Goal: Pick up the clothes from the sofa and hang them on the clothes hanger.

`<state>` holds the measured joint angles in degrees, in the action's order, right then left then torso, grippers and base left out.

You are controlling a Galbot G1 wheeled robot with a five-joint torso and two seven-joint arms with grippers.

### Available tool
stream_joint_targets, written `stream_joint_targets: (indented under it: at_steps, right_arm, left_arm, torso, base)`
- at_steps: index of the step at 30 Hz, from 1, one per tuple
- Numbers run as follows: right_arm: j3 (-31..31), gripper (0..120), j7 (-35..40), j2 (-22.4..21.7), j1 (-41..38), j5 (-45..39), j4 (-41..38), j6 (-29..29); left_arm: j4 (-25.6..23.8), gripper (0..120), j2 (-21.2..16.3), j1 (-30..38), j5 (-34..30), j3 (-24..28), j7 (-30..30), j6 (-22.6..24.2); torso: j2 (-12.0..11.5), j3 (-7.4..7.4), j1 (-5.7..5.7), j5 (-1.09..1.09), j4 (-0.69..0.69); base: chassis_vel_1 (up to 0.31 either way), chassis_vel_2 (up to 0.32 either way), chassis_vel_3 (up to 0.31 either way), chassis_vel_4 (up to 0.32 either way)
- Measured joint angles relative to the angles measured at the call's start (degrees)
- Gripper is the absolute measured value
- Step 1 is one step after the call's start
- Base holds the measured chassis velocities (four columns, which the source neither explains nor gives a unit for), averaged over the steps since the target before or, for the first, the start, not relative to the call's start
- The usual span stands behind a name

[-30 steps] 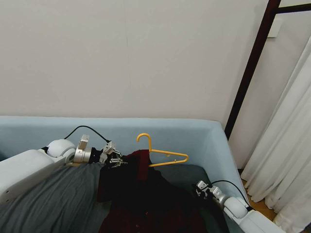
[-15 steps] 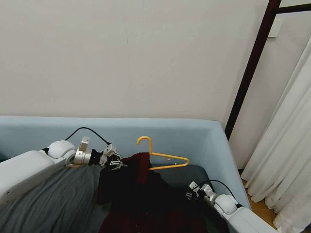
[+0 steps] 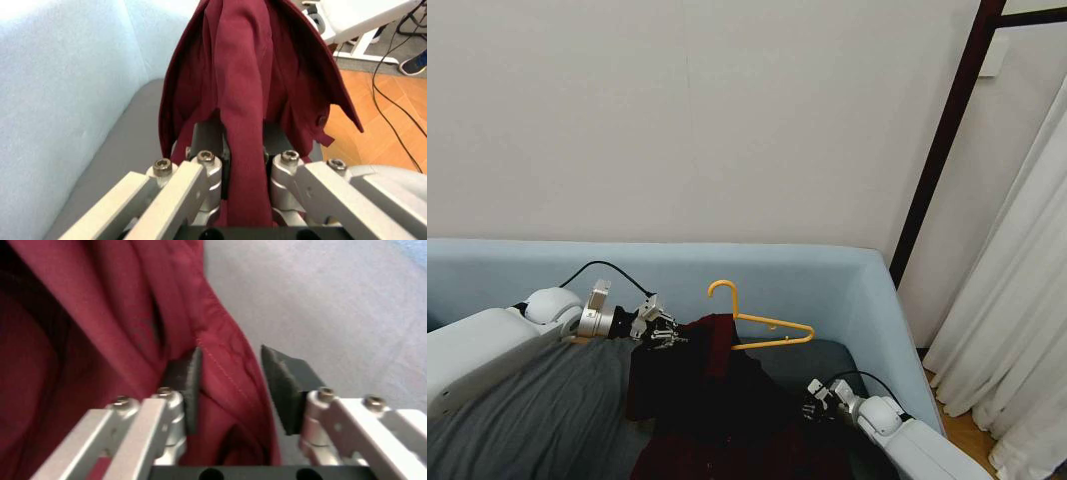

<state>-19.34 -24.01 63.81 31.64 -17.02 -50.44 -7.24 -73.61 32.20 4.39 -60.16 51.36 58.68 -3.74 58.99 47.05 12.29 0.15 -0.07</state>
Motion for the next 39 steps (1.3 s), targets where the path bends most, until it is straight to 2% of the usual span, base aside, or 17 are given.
stream_joint_targets:
  at_steps: [2, 4, 8, 14, 24, 33, 37, 39]
  right_arm:
    - [-0.2, 23, -0.3, 0.0, 0.0, 0.2, 0.2, 0.0]
    - [-0.2, 20, -0.4, 0.0, 0.0, 0.3, 0.3, 0.0]
    - [0.1, 1, -0.5, -0.5, 0.5, 0.3, 0.3, 0.0]
    - [0.9, 0, 0.0, -1.2, 1.2, 0.2, -0.5, 0.5]
    - [6.6, 0, 3.5, -3.5, 3.7, -2.3, -5.2, 0.7]
    - [12.4, 0, 6.5, -9.6, 4.7, -10.4, -13.9, -1.3]
    - [14.9, 0, 8.1, -14.1, 6.3, -14.2, -21.1, -3.2]
    - [15.1, 0, 8.3, -14.7, 6.6, -14.5, -22.1, -3.4]
  left_arm:
    - [0.1, 7, 0.0, -0.1, 0.0, 0.0, 0.0, -0.1]
    - [0.2, 7, 0.1, -0.1, 0.0, 0.0, 0.0, -0.2]
    - [0.5, 7, 0.5, 0.0, 0.0, 0.0, 0.0, -0.4]
    - [0.5, 7, 0.8, 0.2, -0.1, -0.1, 0.0, -0.4]
    - [0.8, 7, -0.1, 0.7, -0.3, -0.5, 1.0, -1.4]
    - [0.8, 7, -0.1, -0.1, -0.5, -2.4, 1.6, -2.2]
    - [-0.3, 7, -1.3, -0.2, 0.3, -2.5, 2.5, -2.9]
    - [-0.4, 7, -1.4, -0.2, 0.4, -2.4, 2.6, -3.0]
  torso:
    - [0.0, 0.00, 0.00, 0.00, 0.00]
    - [0.0, 0.00, 0.00, 0.00, 0.00]
    - [0.0, 0.00, 0.00, 0.00, 0.00]
    - [0.0, 0.00, 0.00, 0.00, -0.01]
    - [0.0, 0.00, 0.00, 0.01, 0.00]
    - [0.0, 0.00, 0.00, 0.01, -0.01]
    - [0.0, 0.00, 0.00, 0.01, -0.01]
    - [0.0, 0.00, 0.00, 0.01, -0.01]
  base:
    - [0.000, 0.000, 0.000, 0.000]
    - [0.000, 0.000, 0.000, 0.000]
    - [0.000, 0.000, 0.000, 0.000]
    - [0.000, 0.000, 0.000, 0.000]
    - [0.000, 0.000, 0.000, 0.000]
    - [0.000, 0.000, 0.000, 0.000]
    - [0.000, 0.000, 0.000, 0.000]
    - [0.000, 0.000, 0.000, 0.000]
